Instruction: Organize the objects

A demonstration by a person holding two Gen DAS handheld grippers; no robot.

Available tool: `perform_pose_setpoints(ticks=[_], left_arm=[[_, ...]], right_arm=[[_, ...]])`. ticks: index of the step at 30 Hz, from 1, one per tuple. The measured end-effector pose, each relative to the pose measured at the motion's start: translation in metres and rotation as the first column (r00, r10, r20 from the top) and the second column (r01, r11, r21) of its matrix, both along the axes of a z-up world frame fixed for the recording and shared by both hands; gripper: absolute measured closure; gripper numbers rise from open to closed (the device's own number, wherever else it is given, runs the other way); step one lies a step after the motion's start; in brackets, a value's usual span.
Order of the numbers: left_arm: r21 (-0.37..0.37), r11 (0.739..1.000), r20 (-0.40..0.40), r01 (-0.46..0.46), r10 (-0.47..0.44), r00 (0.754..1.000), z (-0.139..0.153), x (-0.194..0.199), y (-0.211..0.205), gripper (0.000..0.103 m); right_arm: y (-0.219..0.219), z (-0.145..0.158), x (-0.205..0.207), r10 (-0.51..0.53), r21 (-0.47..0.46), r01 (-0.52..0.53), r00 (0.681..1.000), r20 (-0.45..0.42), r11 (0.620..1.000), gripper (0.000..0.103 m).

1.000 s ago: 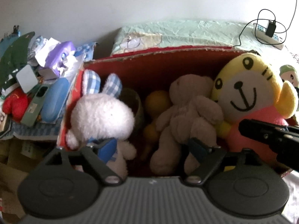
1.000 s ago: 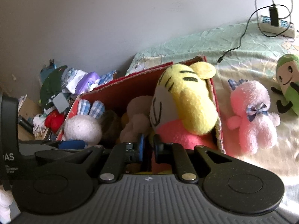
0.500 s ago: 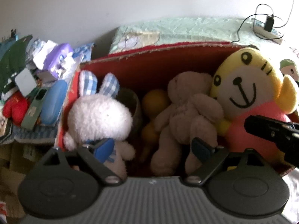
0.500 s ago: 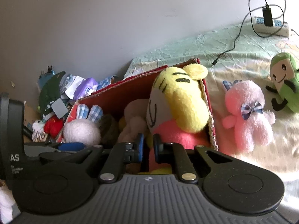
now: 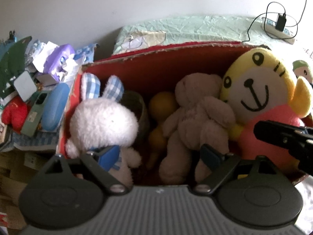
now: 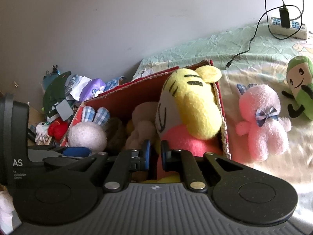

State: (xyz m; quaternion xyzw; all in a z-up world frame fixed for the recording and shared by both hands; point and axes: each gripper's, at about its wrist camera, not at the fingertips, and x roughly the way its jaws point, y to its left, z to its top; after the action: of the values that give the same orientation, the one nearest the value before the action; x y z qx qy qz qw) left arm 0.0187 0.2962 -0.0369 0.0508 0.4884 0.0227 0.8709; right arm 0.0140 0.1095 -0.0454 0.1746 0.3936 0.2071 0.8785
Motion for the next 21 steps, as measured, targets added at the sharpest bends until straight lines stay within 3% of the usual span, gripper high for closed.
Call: perform_pose_setpoints(ticks=[12, 21], left_arm=[[-0.096, 0.994, -0.002, 0.049, -0.049, 0.999, -0.002, 0.007, 0.012, 0.009], [-0.131, 0.989, -0.023, 0.07, -0.073, 0.997, 0.0, 0.008, 0.016, 0.008]], right_arm=[[-0.008, 0.003, 0.04, 0.163, 0.048, -0.158, 0.977, -0.135, 0.986, 0.093], [-0.008, 0.005, 0.042, 0.185, 0.037, -0.182, 0.973, -0.141, 0.983, 0.093]])
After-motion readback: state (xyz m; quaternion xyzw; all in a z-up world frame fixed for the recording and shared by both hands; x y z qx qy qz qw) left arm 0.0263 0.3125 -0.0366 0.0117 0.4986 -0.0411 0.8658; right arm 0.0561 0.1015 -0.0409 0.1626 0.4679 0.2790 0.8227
